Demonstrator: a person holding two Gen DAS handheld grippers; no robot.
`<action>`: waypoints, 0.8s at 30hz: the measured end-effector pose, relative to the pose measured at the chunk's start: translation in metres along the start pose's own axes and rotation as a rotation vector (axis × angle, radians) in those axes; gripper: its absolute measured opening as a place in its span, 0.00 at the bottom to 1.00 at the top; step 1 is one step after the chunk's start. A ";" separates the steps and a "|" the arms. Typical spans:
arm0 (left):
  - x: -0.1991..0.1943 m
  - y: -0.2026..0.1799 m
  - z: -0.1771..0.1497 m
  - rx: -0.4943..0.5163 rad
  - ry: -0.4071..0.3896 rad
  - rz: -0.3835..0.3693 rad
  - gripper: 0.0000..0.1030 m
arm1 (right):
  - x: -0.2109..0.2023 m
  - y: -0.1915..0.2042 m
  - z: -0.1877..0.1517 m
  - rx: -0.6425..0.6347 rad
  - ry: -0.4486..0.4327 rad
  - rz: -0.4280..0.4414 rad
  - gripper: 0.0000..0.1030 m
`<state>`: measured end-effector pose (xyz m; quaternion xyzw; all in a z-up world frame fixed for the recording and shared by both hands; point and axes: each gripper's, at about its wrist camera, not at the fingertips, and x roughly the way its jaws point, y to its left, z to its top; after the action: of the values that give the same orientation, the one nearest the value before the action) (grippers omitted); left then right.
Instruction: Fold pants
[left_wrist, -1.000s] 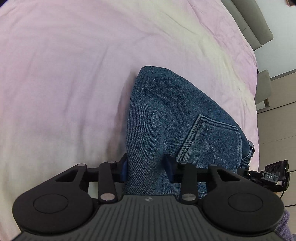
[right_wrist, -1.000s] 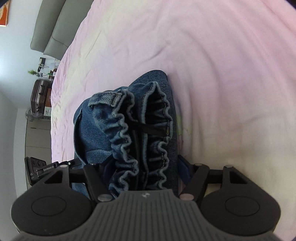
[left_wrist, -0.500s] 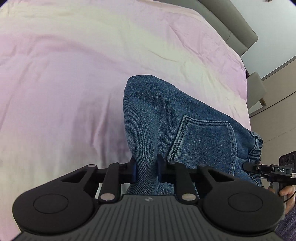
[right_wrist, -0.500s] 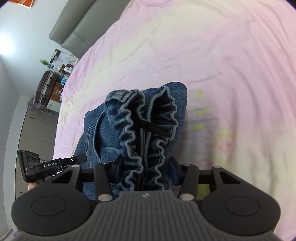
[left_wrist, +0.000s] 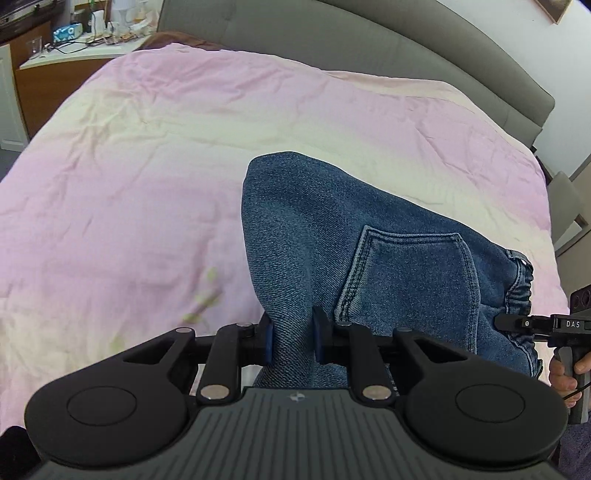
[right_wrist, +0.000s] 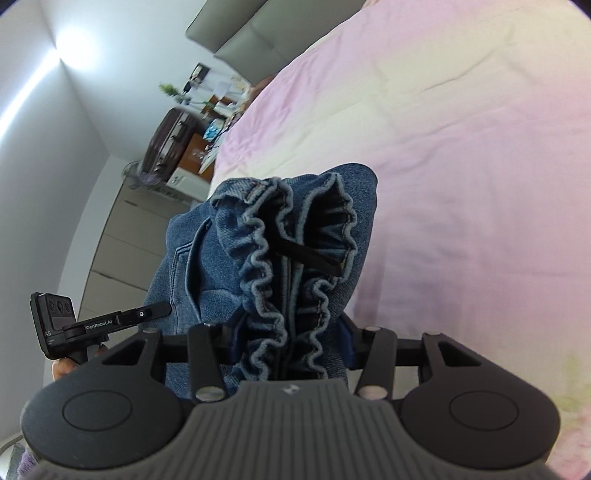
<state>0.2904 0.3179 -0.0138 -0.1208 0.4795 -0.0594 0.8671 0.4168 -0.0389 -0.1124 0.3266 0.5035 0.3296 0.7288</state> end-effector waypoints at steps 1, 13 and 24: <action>0.003 0.009 0.000 0.001 0.003 0.018 0.20 | 0.015 0.004 0.000 -0.005 0.007 0.003 0.43; 0.099 0.100 -0.021 -0.078 0.067 -0.020 0.20 | 0.133 -0.022 0.004 0.011 0.101 -0.142 0.43; 0.115 0.114 -0.038 -0.108 0.045 -0.056 0.39 | 0.159 -0.055 -0.006 0.034 0.129 -0.190 0.48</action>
<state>0.3186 0.3968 -0.1576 -0.1794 0.4978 -0.0605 0.8463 0.4636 0.0590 -0.2412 0.2677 0.5836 0.2710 0.7171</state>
